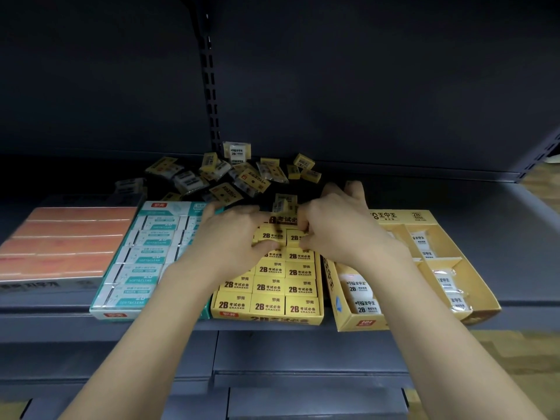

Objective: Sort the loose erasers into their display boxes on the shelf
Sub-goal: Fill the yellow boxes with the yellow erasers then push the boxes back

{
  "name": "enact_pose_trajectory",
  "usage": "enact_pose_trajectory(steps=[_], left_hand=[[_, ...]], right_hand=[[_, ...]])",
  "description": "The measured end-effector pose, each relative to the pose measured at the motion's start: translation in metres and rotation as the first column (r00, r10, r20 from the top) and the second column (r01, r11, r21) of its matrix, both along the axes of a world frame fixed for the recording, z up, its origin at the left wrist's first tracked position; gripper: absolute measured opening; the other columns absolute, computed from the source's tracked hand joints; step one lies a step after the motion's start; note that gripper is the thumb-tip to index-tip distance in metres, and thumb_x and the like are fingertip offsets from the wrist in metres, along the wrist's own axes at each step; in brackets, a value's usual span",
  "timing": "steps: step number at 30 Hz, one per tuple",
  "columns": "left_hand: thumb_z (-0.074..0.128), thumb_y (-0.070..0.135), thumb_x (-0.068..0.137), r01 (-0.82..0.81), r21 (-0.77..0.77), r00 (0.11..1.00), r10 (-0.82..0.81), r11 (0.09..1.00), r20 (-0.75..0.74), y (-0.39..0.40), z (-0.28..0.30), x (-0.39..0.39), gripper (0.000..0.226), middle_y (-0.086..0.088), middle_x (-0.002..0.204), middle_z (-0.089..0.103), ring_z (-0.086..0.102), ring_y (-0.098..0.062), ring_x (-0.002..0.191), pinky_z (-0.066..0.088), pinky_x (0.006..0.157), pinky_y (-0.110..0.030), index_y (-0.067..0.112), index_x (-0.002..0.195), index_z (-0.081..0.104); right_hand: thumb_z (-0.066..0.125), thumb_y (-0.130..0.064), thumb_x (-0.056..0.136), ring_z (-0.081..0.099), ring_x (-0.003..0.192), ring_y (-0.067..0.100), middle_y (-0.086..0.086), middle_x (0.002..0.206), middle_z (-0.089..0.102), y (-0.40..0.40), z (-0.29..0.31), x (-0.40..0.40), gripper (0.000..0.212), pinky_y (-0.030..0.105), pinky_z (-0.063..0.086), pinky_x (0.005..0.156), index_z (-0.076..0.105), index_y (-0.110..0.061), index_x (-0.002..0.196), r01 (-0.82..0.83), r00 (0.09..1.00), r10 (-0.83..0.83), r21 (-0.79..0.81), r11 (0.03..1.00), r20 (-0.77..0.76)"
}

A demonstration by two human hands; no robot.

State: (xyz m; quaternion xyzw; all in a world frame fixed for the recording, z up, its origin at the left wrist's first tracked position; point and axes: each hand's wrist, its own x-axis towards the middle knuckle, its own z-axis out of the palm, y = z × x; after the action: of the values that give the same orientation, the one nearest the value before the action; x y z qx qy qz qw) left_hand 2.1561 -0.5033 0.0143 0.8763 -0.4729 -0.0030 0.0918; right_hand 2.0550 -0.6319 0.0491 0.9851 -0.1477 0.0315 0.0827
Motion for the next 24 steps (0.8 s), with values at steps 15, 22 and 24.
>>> enact_pose_trajectory(steps=[15, 22, 24], left_hand=[[0.056, 0.053, 0.083, -0.021, -0.005, 0.990, 0.020, 1.000, -0.141, 0.017, 0.021, 0.035, 0.057, 0.008, 0.141, 0.043, 0.039, -0.018, 0.128, 0.029, 0.108, -0.043, 0.032, 0.135, 0.044], [0.064, 0.056, 0.077, 0.056, 0.101, 0.991, -0.043, 0.993, -0.130, 0.007, 0.021, 0.037, 0.071, 0.013, 0.138, 0.046, 0.041, -0.012, 0.125, 0.029, 0.106, -0.034, 0.037, 0.139, 0.035], [0.063, 0.055, 0.077, 0.066, 0.107, 0.989, -0.051, 0.992, -0.138, 0.006, 0.022, 0.038, 0.068, 0.013, 0.133, 0.051, 0.045, -0.012, 0.121, 0.032, 0.104, -0.033, 0.037, 0.138, 0.038]], right_hand=[[0.061, -0.039, 0.086, 0.038, 0.112, 0.018, -0.011, 0.094, 0.064, -0.007, -0.002, -0.002, 0.009, 0.040, 0.020, 0.094, 0.065, -0.032, 0.090, -0.052, 0.997, 0.044, 0.108, 0.993, 0.069], [0.060, -0.036, 0.087, 0.035, 0.113, 0.017, -0.011, 0.099, 0.064, -0.009, -0.004, -0.002, 0.009, 0.039, 0.016, 0.092, 0.065, -0.031, 0.094, -0.077, 0.994, 0.063, 0.149, 0.986, 0.094], [0.060, -0.034, 0.087, 0.035, 0.114, 0.017, -0.011, 0.100, 0.063, -0.009, -0.004, -0.002, 0.010, 0.038, 0.015, 0.091, 0.064, -0.030, 0.095, -0.087, 0.992, 0.071, 0.161, 0.983, 0.105]])
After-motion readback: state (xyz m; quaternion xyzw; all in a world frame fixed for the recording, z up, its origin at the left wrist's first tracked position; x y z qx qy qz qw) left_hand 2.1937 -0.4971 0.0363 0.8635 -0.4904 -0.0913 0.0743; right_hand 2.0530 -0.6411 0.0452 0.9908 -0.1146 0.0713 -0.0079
